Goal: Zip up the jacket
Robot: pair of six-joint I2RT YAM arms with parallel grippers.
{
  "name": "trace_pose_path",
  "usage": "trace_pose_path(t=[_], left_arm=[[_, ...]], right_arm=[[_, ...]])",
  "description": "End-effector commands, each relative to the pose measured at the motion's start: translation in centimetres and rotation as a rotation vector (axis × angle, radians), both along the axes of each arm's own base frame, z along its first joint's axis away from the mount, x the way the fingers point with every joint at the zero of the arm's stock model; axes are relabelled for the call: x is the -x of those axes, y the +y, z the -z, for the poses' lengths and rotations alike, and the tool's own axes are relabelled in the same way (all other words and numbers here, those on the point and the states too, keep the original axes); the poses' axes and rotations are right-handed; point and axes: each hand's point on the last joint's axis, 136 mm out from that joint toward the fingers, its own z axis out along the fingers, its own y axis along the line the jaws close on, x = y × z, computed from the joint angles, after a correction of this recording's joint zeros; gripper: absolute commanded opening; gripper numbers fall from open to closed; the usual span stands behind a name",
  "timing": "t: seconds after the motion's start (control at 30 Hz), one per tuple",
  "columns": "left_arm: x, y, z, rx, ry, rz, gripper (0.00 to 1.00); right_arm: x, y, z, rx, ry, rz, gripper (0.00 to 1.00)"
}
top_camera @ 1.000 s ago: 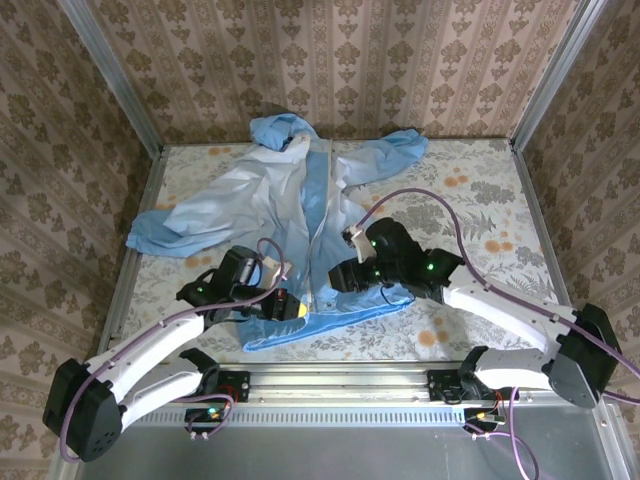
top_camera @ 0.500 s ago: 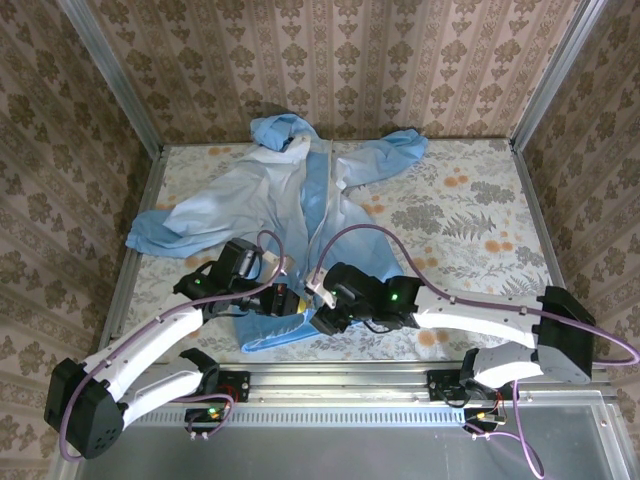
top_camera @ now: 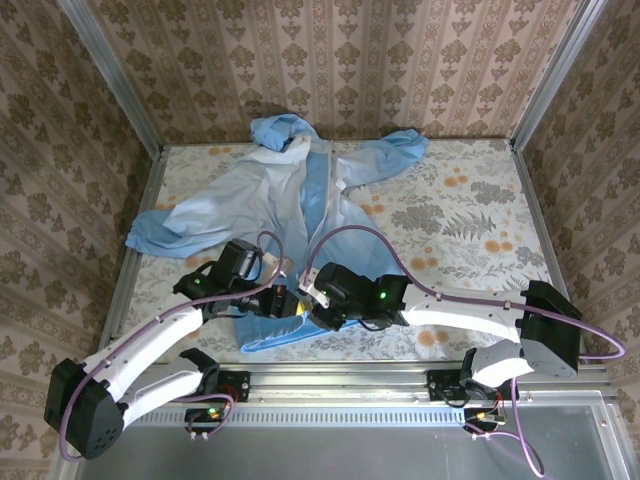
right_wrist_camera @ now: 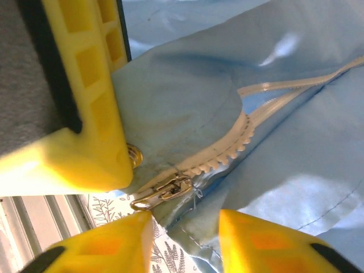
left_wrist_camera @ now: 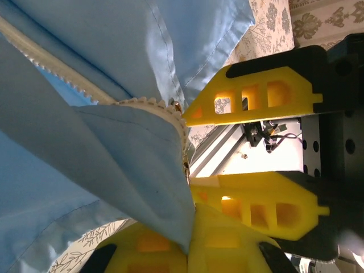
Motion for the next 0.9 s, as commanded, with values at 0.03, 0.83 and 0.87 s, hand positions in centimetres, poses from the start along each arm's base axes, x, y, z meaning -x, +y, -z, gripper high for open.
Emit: trace_pose_path(t=[0.03, 0.83, 0.87], left_arm=[[0.4, 0.1, -1.3, 0.02, -0.022, 0.033, 0.0], [0.3, -0.1, -1.5, 0.033, -0.033, 0.04, 0.0], [0.2, -0.1, -1.5, 0.033, -0.033, 0.04, 0.0]], right_arm=[[-0.8, -0.7, -0.9, 0.02, -0.063, 0.025, 0.23], [-0.1, 1.7, -1.0, -0.024, -0.037, -0.073, 0.46], [0.0, 1.9, -0.9, -0.024, -0.033, -0.079, 0.47]])
